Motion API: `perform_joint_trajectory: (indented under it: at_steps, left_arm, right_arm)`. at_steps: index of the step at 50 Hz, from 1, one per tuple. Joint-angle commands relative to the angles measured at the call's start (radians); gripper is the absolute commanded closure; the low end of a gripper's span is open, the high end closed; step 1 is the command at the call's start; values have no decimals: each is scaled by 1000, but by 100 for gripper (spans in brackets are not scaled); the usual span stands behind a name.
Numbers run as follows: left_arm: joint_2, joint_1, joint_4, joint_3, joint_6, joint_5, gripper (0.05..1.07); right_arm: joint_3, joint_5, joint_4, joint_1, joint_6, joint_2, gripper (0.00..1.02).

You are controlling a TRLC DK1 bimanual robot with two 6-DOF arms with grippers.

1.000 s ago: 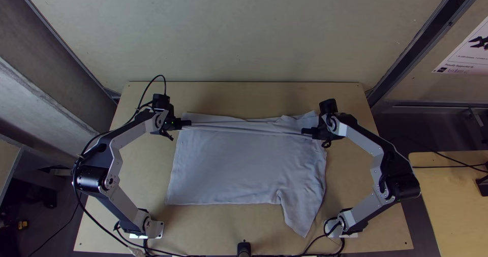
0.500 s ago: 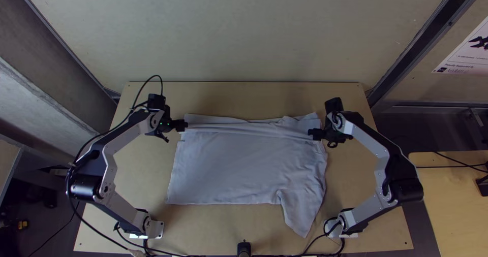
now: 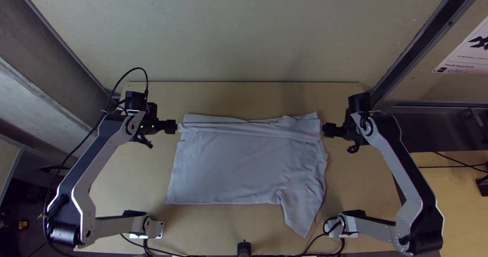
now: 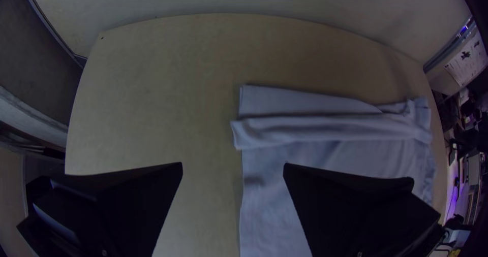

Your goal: Fold the t-shirt

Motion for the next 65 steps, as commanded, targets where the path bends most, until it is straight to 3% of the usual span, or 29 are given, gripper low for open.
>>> perform_joint_trajectory:
  at_steps: [1, 5, 11, 21, 37, 65]
  left_arm:
    - [-90, -11, -72, -2, 25, 6, 11]
    - [-121, -12, -194, -18, 0, 8, 10]
    - [-184, -20, -314, -92, 42, 6, 10]
    - [-279, -62, -491, -207, 100, 2, 10]
    - [-305, -74, -549, -405, 186, -6, 10]
    - [-30, -227, -481, -456, 128, -4, 11]
  right_arm:
    - [13, 11, -61, -8, 19, -80, 5]
    - [16, 10, -118, -8, 22, -124, 4]
    - [-9, 7, -177, 1, 20, -199, 4]
    - [-32, -24, -292, 107, 28, -314, 4]
    - [-32, -41, -385, 124, 45, -342, 4]
    - [-92, -61, -382, 153, 45, -288, 4]
